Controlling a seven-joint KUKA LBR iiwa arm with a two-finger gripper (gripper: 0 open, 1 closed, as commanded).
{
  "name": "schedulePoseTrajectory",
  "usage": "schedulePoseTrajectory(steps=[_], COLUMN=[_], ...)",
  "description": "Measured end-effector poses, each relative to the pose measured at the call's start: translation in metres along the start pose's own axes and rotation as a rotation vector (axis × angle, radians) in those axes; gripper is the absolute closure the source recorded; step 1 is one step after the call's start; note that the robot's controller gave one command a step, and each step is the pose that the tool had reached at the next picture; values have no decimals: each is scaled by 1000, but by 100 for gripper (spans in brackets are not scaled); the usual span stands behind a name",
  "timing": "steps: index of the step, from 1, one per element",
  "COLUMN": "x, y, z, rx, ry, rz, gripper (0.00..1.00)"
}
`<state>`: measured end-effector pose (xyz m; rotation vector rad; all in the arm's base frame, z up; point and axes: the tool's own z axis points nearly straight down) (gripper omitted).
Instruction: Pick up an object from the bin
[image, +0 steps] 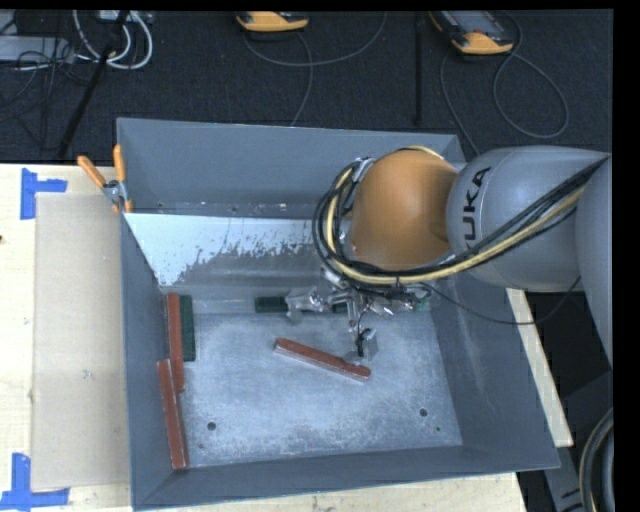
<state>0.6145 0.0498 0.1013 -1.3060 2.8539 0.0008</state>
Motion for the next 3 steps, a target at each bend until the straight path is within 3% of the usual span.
schedulePoseTrajectory(steps=[1,2,3], x=[12,8,8], y=[38,-11,-10], z=[11,25,24], rx=[-5,0,-1], ry=[5,2,1], rz=[-19,73,75], gripper=[0,0,100])
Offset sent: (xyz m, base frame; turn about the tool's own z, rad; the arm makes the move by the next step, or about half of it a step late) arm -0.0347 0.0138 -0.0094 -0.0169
